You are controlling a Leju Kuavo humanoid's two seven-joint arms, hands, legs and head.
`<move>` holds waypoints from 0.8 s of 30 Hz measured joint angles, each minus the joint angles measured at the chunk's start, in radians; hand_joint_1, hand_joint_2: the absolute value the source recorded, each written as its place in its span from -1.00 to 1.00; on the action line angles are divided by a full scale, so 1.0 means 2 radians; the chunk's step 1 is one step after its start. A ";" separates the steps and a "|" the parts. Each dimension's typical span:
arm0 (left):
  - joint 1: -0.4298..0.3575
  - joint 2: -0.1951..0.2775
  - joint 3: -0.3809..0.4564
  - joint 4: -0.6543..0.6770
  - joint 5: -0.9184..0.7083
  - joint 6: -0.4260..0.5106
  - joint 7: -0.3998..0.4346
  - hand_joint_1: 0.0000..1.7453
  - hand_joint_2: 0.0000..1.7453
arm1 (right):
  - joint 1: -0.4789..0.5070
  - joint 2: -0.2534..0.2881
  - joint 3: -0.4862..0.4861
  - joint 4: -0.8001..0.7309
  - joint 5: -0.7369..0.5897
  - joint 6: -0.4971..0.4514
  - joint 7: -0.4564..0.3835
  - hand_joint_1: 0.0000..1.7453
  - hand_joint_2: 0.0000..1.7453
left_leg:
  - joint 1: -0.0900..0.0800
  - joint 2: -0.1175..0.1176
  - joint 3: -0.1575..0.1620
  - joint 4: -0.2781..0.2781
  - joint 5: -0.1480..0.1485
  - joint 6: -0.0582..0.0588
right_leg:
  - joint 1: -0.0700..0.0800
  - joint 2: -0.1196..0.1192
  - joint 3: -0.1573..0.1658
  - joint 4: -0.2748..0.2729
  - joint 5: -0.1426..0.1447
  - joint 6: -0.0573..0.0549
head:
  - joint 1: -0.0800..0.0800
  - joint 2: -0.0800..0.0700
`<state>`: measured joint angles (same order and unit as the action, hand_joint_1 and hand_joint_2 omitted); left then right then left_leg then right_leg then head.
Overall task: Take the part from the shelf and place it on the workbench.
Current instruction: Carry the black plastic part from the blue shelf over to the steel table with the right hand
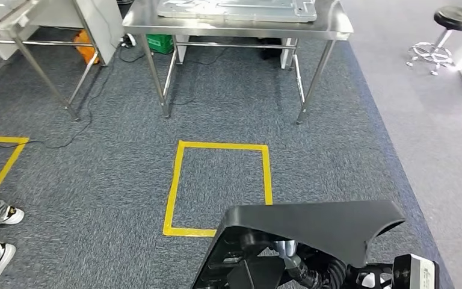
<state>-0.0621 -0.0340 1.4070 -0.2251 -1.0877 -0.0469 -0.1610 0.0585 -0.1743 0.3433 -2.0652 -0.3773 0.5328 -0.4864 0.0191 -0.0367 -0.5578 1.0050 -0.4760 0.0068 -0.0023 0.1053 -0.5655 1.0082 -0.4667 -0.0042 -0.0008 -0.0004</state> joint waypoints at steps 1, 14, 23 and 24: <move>0.000 0.000 0.000 0.000 0.000 -0.001 0.000 -1.00 1.00 | 0.000 0.000 0.000 0.000 0.000 -0.003 0.000 0.68 1.00 | 0.001 0.004 0.001 -0.002 0.001 0.003 | -0.001 -0.002 0.000 0.001 0.000 0.003 | 0.000 0.000; 0.000 0.000 0.001 0.000 0.003 -0.005 -0.003 -1.00 1.00 | -0.006 0.000 0.000 0.001 0.000 -0.033 0.004 0.68 1.00 | 0.004 0.027 0.012 -0.006 -0.007 -0.002 | -0.006 -0.057 0.000 0.000 -0.003 0.012 | 0.000 0.000; 0.002 0.000 0.001 0.000 0.001 -0.004 -0.008 -1.00 1.00 | -0.009 0.001 0.004 -0.002 -0.001 -0.043 0.009 0.68 1.00 | 0.003 0.023 -0.064 0.141 -0.066 -0.013 | 0.000 -0.050 0.021 -0.009 -0.012 -0.015 | 0.000 0.000; 0.003 0.000 0.001 0.000 0.000 -0.004 -0.008 -1.00 1.00 | -0.009 0.001 0.004 -0.002 -0.001 -0.043 0.009 0.68 1.00 | 0.001 0.022 -0.067 0.138 -0.055 -0.012 | 0.001 -0.049 0.025 -0.009 -0.015 -0.015 | 0.000 0.000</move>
<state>-0.0567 -0.0336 1.4088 -0.2247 -1.0867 -0.0553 -0.1770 0.0399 -0.1720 0.3512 -2.0687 -0.3796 0.4460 -0.4685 0.0218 0.0077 -0.6913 1.2805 -0.5859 -0.0163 -0.0001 0.0083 -0.5151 0.9898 -0.4970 -0.0351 -0.0009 -0.0004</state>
